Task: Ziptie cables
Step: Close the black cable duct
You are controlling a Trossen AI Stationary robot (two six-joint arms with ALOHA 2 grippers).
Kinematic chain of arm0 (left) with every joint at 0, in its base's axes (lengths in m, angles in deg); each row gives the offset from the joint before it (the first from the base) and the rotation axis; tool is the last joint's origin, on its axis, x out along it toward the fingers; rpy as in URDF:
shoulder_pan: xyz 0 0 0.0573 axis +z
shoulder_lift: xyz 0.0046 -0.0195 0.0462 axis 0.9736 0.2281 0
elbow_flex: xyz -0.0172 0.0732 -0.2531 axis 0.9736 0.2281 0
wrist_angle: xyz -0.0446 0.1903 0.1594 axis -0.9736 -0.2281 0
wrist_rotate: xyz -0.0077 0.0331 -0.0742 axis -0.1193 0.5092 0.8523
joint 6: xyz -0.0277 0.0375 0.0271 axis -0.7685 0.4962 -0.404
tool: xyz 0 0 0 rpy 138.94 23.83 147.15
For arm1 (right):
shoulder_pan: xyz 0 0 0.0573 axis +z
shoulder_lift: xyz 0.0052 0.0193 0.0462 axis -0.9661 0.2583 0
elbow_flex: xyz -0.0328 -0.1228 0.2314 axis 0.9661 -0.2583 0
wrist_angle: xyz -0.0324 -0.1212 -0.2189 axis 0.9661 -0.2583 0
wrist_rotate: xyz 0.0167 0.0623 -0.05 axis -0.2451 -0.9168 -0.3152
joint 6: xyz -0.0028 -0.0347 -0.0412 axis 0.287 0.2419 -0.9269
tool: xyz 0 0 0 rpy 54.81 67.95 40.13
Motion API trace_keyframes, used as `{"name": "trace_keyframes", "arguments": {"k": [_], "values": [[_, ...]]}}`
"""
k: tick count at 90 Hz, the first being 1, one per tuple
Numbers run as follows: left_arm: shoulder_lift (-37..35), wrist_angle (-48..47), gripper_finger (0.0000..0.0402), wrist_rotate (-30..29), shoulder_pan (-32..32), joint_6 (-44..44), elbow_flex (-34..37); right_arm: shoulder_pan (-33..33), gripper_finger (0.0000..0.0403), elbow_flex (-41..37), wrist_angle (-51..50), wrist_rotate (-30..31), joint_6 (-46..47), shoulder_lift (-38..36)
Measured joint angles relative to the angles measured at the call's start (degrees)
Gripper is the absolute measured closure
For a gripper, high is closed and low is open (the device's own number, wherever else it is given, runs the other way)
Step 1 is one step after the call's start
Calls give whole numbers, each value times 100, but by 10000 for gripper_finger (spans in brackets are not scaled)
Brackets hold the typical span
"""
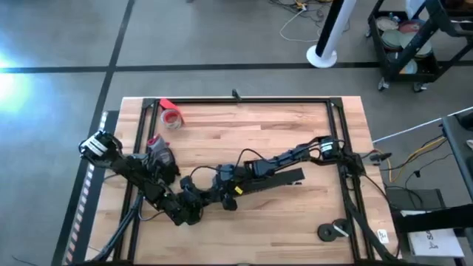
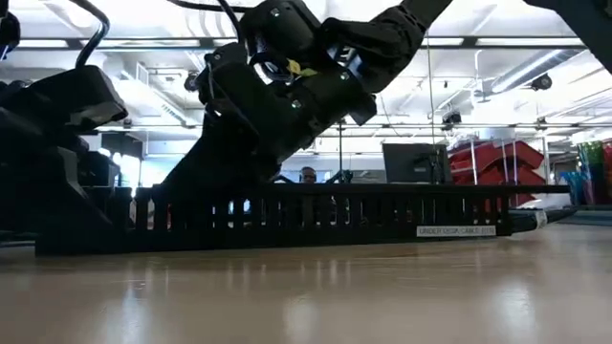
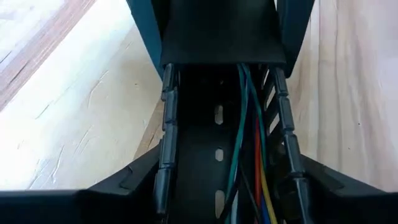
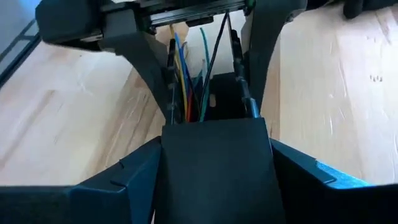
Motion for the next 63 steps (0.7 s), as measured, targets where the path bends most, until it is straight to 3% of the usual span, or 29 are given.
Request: {"name": "trace_keyframes", "arguments": {"k": [36, 63], "values": [[0, 124, 180, -3, 24, -54, 86, -21, 157, 38, -511, -143, -714, -165], [-2, 97, 181, -7, 24, -98, 95, -19, 113, 31, -761, 26, -922, -300]]}}
